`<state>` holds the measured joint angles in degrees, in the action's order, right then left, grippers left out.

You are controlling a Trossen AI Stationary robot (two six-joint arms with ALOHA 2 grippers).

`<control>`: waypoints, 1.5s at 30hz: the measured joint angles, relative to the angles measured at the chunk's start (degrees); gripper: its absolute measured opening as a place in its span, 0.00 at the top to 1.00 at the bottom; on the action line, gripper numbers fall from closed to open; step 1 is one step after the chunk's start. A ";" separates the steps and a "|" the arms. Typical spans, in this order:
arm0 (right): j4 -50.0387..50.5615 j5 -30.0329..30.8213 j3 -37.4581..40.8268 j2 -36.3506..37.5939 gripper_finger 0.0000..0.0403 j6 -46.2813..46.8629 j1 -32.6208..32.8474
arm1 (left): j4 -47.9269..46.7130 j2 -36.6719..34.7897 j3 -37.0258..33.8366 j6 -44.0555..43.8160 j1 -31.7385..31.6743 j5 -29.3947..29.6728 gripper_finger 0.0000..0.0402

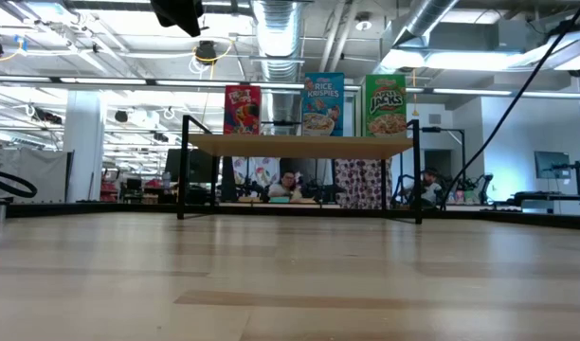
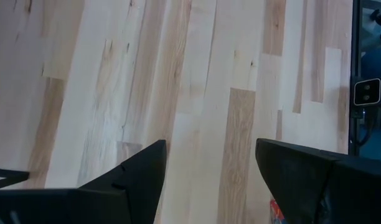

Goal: Stack cereal on shelf
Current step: Put the right red cereal box on the shelf

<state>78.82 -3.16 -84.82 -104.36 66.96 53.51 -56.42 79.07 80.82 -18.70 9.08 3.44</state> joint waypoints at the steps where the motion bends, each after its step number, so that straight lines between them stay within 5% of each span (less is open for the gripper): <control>1: 0.01 0.02 0.00 0.00 0.32 -0.10 -0.10 | 0.00 0.00 0.00 0.18 -0.02 0.02 0.42; 13: -0.23 -0.75 0.00 0.00 0.52 -1.67 -1.60 | 0.00 0.00 0.00 0.68 0.00 0.02 0.42; 28: 0.57 0.54 -6.53 0.42 0.52 -4.43 -6.83 | -0.49 0.00 0.00 -0.25 -0.92 0.40 0.42; 45: 1.72 4.15 -16.84 0.44 0.52 -26.88 -21.57 | -1.99 0.00 0.00 6.03 -5.07 0.46 0.42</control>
<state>80.54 0.99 -101.66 -103.92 40.08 31.94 -58.41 79.07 80.82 -12.68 4.01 3.90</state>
